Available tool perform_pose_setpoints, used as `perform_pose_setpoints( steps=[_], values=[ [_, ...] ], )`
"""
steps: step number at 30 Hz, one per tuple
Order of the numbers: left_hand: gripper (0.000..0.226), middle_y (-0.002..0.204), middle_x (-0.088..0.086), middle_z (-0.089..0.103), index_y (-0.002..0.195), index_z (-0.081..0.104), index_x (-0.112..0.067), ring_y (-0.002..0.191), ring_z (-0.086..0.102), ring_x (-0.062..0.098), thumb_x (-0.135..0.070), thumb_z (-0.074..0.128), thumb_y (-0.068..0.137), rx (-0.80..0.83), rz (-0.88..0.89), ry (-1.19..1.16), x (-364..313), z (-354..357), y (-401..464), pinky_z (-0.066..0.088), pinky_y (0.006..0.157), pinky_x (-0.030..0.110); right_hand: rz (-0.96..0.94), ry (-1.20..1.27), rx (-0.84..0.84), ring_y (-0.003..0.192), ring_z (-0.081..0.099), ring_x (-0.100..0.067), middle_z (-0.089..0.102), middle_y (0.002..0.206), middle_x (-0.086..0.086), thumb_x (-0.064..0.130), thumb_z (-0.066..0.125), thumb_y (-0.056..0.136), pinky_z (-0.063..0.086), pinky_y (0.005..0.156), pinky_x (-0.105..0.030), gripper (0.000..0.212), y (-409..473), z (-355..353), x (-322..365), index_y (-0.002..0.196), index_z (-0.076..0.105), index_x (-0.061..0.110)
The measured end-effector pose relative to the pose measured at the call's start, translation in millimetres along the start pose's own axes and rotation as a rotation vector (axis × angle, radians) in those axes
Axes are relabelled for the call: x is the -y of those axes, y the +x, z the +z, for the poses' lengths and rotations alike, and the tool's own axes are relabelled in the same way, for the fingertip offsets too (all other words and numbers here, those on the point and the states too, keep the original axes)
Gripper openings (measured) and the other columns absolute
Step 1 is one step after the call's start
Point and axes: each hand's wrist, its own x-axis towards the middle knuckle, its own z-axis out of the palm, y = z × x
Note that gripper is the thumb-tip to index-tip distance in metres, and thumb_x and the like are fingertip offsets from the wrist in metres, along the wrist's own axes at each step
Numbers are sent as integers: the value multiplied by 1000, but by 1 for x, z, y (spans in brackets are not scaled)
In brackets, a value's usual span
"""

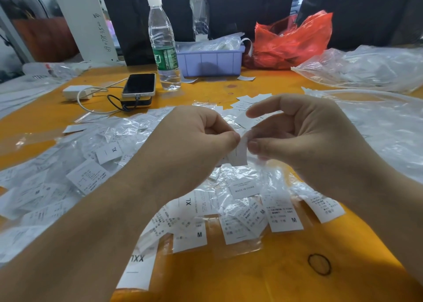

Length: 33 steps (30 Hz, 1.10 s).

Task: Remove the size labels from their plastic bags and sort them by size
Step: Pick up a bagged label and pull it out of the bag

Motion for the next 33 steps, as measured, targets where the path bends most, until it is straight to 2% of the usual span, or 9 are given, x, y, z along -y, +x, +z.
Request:
perform_pose_setpoints(
  steps=[4, 11, 16, 19, 21, 24, 29, 30, 33],
  values=[
    [23, 61, -9, 67, 64, 68, -22, 39, 49, -2, -25, 69, 87, -62, -5, -6, 1, 5, 0, 34, 37, 10, -62, -57, -43, 75, 72, -8, 75, 77, 10, -1, 76, 76, 57, 73, -22, 34, -2, 3, 0, 98, 66, 23],
    [18, 64, -13, 67, 68, 70, -21, 48, 54, -2, -25, 69, 86, -129, 22, -6, 2, 8, 1, 40, 41, 13, -91, -93, -88, 79, 71, -8, 75, 78, 12, 0, 78, 75, 59, 77, -33, 37, -2, 3, 2, 99, 66, 26],
    [15, 65, -5, 69, 73, 71, -21, 61, 62, 8, -27, 69, 86, -95, 57, 3, 1, 10, 0, 53, 56, 25, -68, -99, -62, 78, 71, -11, 75, 80, 9, 3, 78, 74, 60, 75, -32, 38, -3, 4, 1, 102, 66, 25],
    [12, 66, -9, 67, 75, 71, -24, 62, 60, 5, -29, 68, 86, -96, 121, 49, 1, 11, -2, 50, 57, 22, -52, -79, -43, 75, 72, -10, 75, 79, 8, 3, 78, 75, 59, 73, -27, 39, -3, 3, 1, 104, 65, 25],
    [11, 68, -8, 68, 76, 70, -26, 64, 61, 8, -28, 68, 87, -102, 167, 86, 0, 11, -3, 50, 59, 26, -41, -76, -16, 71, 72, -8, 75, 78, 7, 5, 78, 75, 58, 72, -24, 39, -3, 3, 1, 104, 64, 26],
    [11, 70, -7, 69, 76, 69, -27, 66, 62, 10, -28, 67, 87, -115, 203, 119, 1, 12, -4, 49, 61, 29, -32, -87, 0, 68, 71, -8, 75, 75, 7, 7, 78, 76, 58, 72, -26, 37, -3, 5, -2, 104, 64, 25],
    [6, 69, -6, 67, 82, 68, -30, 63, 60, 10, -32, 68, 88, -51, 220, 144, 3, 12, -4, 47, 54, 26, -23, -99, 0, 69, 71, -6, 75, 77, 9, 21, 80, 73, 57, 72, -22, 37, -1, 5, -4, 106, 64, 23],
    [5, 71, -7, 66, 86, 67, -31, 65, 60, 8, -36, 68, 87, -31, 196, 147, 4, 10, -3, 47, 53, 24, -18, -87, -8, 70, 72, -8, 75, 78, 8, 22, 79, 72, 58, 71, -24, 37, -1, 4, -4, 106, 64, 22],
    [6, 78, -10, 65, 88, 65, -34, 69, 59, 3, -40, 65, 87, 3, 123, 146, 7, 5, -1, 44, 49, 17, 2, -41, -44, 68, 71, -17, 75, 78, 2, 7, 77, 78, 59, 68, -36, 32, 1, 0, -7, 102, 65, 23]
  ],
)
